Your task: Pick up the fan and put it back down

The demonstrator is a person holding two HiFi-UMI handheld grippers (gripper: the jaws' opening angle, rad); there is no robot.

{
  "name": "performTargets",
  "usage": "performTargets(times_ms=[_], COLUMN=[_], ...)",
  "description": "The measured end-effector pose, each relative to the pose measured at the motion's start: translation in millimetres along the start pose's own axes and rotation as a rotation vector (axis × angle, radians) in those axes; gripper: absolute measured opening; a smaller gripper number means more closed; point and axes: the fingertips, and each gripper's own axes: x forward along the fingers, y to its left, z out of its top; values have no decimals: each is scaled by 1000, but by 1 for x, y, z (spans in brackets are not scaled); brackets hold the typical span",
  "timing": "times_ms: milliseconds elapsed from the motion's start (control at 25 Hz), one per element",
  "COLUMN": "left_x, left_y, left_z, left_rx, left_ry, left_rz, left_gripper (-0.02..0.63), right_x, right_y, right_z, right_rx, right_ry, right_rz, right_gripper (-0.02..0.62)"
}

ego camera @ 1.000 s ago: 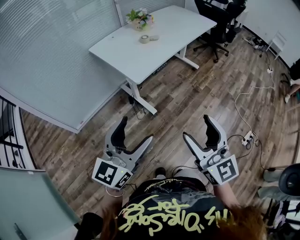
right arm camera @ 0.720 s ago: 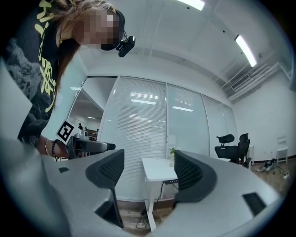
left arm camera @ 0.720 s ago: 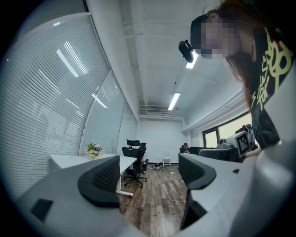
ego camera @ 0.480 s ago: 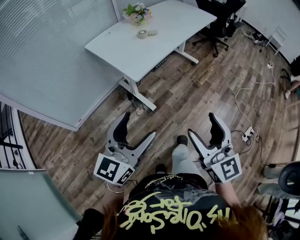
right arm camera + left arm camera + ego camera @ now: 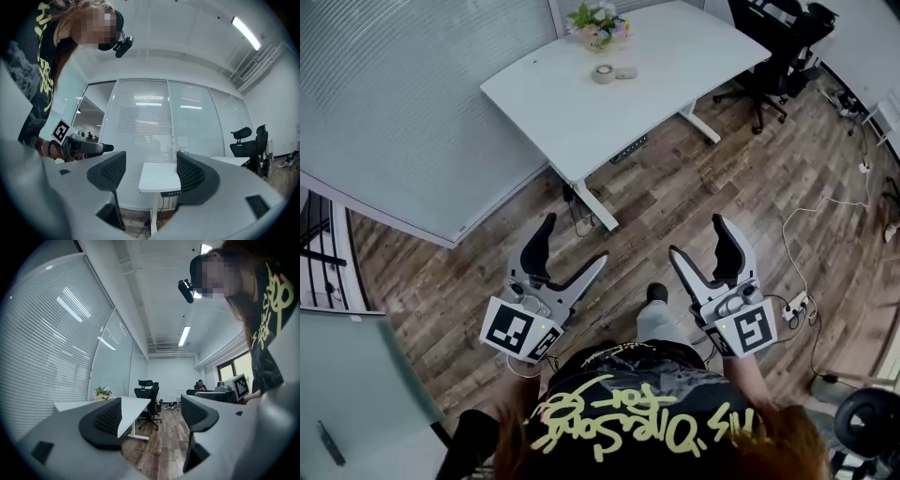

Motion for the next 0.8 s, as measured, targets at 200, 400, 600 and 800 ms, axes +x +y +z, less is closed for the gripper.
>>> performTargets(times_ms=[200, 400, 600, 800], left_x=[60, 115, 157, 184], left_y=[15, 25, 22, 22], left_z=[7, 18, 16, 15], left_rx=[3, 20, 20, 20], left_ry=[-23, -54, -60, -52], left_rz=[53, 98, 122, 154], left_gripper=[388, 387, 383, 382], right_x=[32, 53, 59, 65], right_y=[-63, -120, -164, -194], right_z=[0, 7, -1, -2], right_rx=[-13, -34, -36, 1], right_ry=[-16, -34, -21, -37], right_rz=[49, 79, 101, 121], right_gripper=[319, 319, 319, 319])
